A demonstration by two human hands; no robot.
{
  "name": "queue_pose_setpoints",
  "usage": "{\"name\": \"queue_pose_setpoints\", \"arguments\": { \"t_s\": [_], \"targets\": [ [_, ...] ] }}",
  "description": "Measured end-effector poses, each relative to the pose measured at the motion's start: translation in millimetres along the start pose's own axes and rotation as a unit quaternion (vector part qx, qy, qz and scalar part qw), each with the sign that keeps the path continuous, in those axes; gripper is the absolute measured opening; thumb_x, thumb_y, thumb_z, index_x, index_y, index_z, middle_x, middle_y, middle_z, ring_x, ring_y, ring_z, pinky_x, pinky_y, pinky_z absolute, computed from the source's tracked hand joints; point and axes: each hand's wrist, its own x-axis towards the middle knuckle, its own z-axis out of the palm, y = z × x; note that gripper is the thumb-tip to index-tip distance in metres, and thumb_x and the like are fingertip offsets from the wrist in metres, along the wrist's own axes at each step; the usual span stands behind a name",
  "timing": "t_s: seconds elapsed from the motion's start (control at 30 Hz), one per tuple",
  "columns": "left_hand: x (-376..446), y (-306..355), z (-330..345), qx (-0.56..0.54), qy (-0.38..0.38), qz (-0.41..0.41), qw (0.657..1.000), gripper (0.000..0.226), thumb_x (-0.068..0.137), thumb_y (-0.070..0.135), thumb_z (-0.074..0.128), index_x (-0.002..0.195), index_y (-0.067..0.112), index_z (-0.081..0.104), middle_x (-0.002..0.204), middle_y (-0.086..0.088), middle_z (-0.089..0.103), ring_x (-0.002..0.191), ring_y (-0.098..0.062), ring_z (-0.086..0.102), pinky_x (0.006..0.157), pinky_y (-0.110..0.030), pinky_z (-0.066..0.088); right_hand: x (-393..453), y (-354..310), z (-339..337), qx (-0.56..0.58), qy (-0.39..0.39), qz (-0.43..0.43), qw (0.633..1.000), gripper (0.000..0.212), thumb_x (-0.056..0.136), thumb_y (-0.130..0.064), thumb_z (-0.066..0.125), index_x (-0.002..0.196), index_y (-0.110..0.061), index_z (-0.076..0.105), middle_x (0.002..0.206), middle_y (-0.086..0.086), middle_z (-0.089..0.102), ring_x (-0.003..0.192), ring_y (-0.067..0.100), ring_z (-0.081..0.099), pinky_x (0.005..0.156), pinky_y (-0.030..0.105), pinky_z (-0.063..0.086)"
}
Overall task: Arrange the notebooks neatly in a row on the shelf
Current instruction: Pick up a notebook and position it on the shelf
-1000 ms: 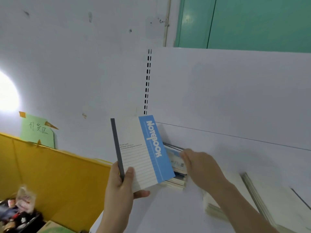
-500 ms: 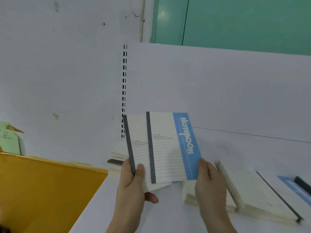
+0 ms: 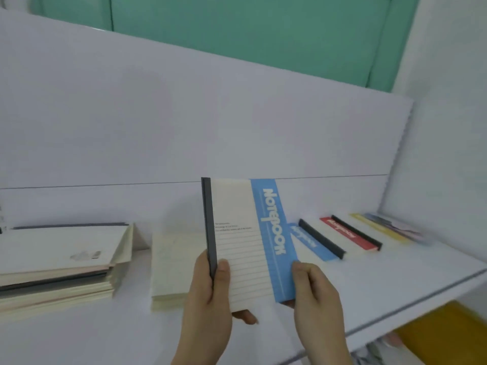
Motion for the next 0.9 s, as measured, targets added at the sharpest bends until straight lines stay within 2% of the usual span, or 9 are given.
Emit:
{"name": "queue_pose_setpoints", "arguments": {
  "t_s": [0.07,0.17,0.33,0.43,0.53,0.63,0.7,0.8,0.9],
  "targets": [
    [-5,-6,35,-0.003,-0.026,-0.004,1.000,0.026,0.104,0.019,0.040,0.119,0.036,0.054,0.093,0.002,0.072,0.058,-0.034,0.066,0.044,-0.041,0.056,9,10,-31,-0.045,0.017,-0.018,0.999,0.021,0.099,-0.037,0.043,0.088,-0.044,0.059,0.081,-0.019,0.063,0.081,0.007,0.061,0.069,0.029,0.057],
    [-12,-16,82,0.016,-0.061,0.005,0.998,0.036,0.105,0.017,0.037,0.132,0.040,0.046,0.100,0.006,0.071,0.068,-0.030,0.070,0.046,-0.039,0.057,23,27,-73,-0.122,0.021,-0.033,0.992,0.031,0.097,-0.046,0.037,0.126,-0.057,0.036,0.105,-0.032,0.049,0.094,-0.004,0.053,0.079,0.019,0.046],
    [-10,-49,149,0.081,-0.033,-0.026,0.996,0.050,0.106,0.016,0.038,0.144,0.046,0.025,0.100,0.010,0.069,0.065,-0.026,0.068,0.047,-0.034,0.056,62,55,-145,-0.203,-0.037,-0.065,0.976,0.041,0.095,-0.044,0.049,0.134,-0.045,0.038,0.110,-0.030,0.050,0.099,-0.003,0.054,0.073,0.011,0.045],
    [-2,-76,185,0.225,-0.006,-0.015,0.974,0.046,0.104,0.021,0.041,0.146,0.037,0.033,0.115,0.006,0.058,0.089,-0.017,0.063,0.073,-0.034,0.055,94,70,-178,-0.268,-0.085,-0.087,0.956,0.045,0.096,-0.044,0.047,0.139,-0.039,0.033,0.120,-0.022,0.046,0.100,0.004,0.053,0.069,0.006,0.043],
    [7,-94,207,0.361,0.017,0.031,0.932,0.046,0.100,0.025,0.047,0.145,0.025,0.040,0.109,0.007,0.050,0.092,-0.010,0.055,0.079,-0.023,0.043,126,88,-193,-0.292,-0.110,-0.120,0.943,0.046,0.098,-0.043,0.046,0.141,-0.037,0.032,0.118,-0.023,0.038,0.107,0.004,0.045,0.067,0.002,0.039],
    [21,-99,213,0.510,-0.002,0.051,0.859,0.072,0.098,0.047,0.047,0.158,0.023,0.014,0.127,0.007,0.052,0.114,-0.015,0.046,0.098,-0.029,0.041,157,98,-196,-0.299,-0.122,-0.177,0.930,0.047,0.097,-0.038,0.050,0.142,-0.034,0.038,0.124,-0.018,0.043,0.106,-0.001,0.035,0.076,0.003,0.033],
    [32,-97,212,0.600,-0.040,0.060,0.797,0.089,0.089,0.070,0.044,0.158,0.026,0.007,0.136,0.012,0.047,0.126,-0.014,0.040,0.107,-0.031,0.034,175,105,-191,-0.296,-0.133,-0.204,0.923,0.047,0.097,-0.036,0.052,0.142,-0.031,0.041,0.126,-0.017,0.045,0.106,-0.003,0.032,0.085,0.007,0.029],
    [48,-95,210,0.678,-0.108,0.047,0.726,0.099,0.077,0.083,0.044,0.154,0.027,0.017,0.141,0.013,0.042,0.135,-0.013,0.033,0.115,-0.032,0.023,199,115,-177,-0.303,-0.157,-0.224,0.913,0.045,0.098,-0.035,0.051,0.141,-0.025,0.045,0.130,-0.012,0.049,0.109,0.001,0.036,0.091,0.010,0.026],
    [67,-104,199,0.711,-0.143,0.036,0.687,0.093,0.077,0.084,0.043,0.150,0.026,0.031,0.138,0.010,0.046,0.134,-0.015,0.034,0.116,-0.032,0.020,220,127,-158,-0.309,-0.183,-0.255,0.898,0.044,0.097,-0.030,0.053,0.140,-0.017,0.049,0.129,-0.003,0.057,0.119,0.013,0.046,0.096,0.015,0.027]
  ]
}}
